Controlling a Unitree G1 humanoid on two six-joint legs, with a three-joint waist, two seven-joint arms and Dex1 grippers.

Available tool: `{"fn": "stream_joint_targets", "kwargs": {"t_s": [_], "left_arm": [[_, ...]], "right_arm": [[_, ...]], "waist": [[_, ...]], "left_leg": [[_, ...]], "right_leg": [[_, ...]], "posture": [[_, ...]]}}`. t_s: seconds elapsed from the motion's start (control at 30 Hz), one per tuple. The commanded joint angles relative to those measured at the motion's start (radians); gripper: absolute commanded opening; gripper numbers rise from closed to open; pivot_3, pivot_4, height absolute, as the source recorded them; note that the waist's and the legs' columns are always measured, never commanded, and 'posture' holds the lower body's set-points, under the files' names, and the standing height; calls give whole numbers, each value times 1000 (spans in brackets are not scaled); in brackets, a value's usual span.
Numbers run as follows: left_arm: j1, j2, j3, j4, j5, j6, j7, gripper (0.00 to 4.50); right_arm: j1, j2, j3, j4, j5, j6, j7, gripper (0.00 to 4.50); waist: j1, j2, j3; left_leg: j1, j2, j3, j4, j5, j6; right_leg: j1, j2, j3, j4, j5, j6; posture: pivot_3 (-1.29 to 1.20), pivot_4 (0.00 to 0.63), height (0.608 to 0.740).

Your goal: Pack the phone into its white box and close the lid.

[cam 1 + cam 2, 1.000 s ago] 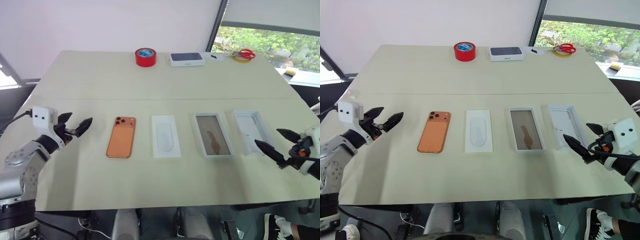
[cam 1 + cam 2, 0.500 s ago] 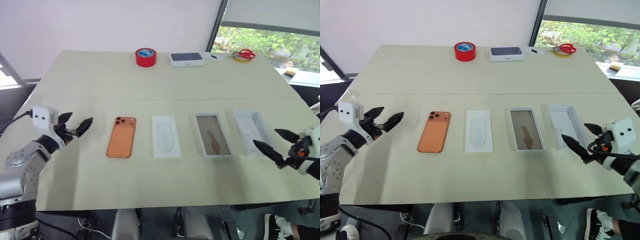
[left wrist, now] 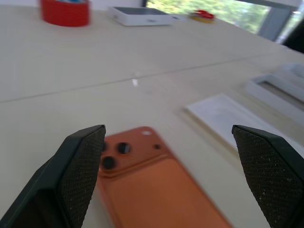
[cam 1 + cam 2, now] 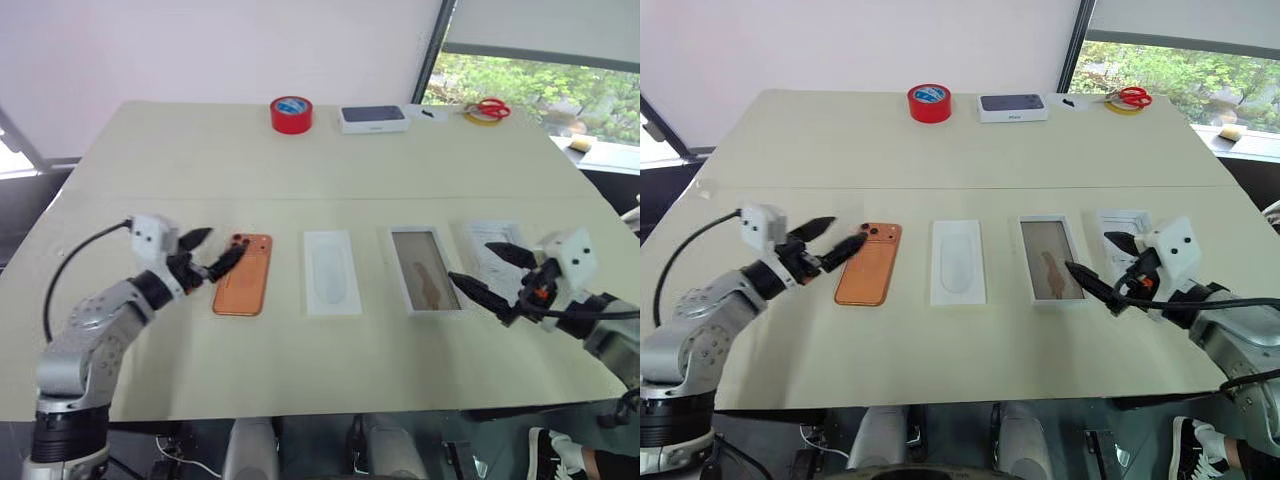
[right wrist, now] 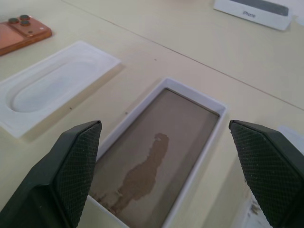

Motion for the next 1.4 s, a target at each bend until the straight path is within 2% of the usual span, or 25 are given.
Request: {"fn": "stream_joint_targets", "kwargs": {"t_s": [0.03, 0.13, 0.23, 0.37, 0.53, 0.63, 0.9, 1.0, 1.13, 1.23, 1.4], "left_arm": [[-71, -7, -31, -75, -147, 171, 31, 4467], [-158, -67, -39, -76, -234, 301, 151, 4467], [-250, -74, -73, -54, -227, 442, 259, 4467], [-371, -152, -34, 13, -291, 647, 407, 4467], [-494, -241, 15, 95, -269, 884, 521, 4467], [-512, -253, -19, 131, -247, 922, 590, 4467], [-504, -344, -17, 217, -304, 922, 697, 4467], [-513, -384, -2, 246, -336, 922, 729, 3587], [-519, -398, -6, 250, -341, 922, 762, 1619], [-527, -416, 21, 258, -324, 922, 792, 19], [-546, -452, 82, 281, -328, 922, 819, 19]], "right_arm": [[-36, -18, 79, -77, -36, 35, -56, 4500], [-54, -23, 121, -109, -56, 73, -92, 4500], [-78, -10, 150, -143, -44, 114, -121, 4500], [-106, -8, 169, -162, -21, 145, -121, 4500], [-109, -9, 178, -159, -29, 150, -126, 4500], [-84, -13, 179, -166, -45, 138, -124, 4500], [-66, -16, 166, -187, -53, 142, -124, 4500], [-58, -31, 177, -204, -53, 164, -120, 4500], [-59, -71, 204, -202, -63, 204, -115, 4500], [-58, -150, 235, -190, -85, 240, -85, 4500], [-87, -267, 226, -160, -53, 244, 40, 4500]], "waist": [[1, 0, 0], [6, 0, 0], [2, 0, 0], [2, 0, 0], [2, -1, 0], [1, -1, 0], [3, -1, 0], [6, -1, 0], [4, -1, 0], [3, -1, 0], [2, -1, 0]], "left_leg": [[0, 0, 0, 0, 0, 0], [0, 0, -1, 1, 0, 0], [2, -1, -1, 1, 0, 0], [7, -1, -1, 1, 0, 0], [9, -1, -1, 1, 0, 0], [9, -1, -1, 1, 0, 0], [9, -2, -1, 1, 0, 0], [10, -2, -1, 1, 0, 0], [10, -2, -1, 1, 0, 0], [10, -2, -2, 1, 0, 0], [10, -2, -2, 1, 0, 0]], "right_leg": [[0, 0, 0, 0, 0, 0], [1, 0, 0, 0, 0, 0], [4, 0, 0, 0, 1, 2], [8, 0, 0, 0, 1, 3], [10, 0, 0, 0, 1, 3], [11, 0, 0, 0, 1, 3], [11, 0, 0, 0, 1, 2], [12, -1, 0, 0, -1, 0], [12, -1, 0, 0, -1, 0], [11, -1, 0, 0, -1, 0], [11, -1, 0, 0, -1, 0]], "posture": [[0, 150, 637], [0, 150, 637], [0, 150, 637], [0, 150, 637], [0, 150, 637], [0, 150, 637], [0, 150, 637], [0, 150, 637], [0, 150, 637], [0, 150, 637], [0, 150, 637]]}}
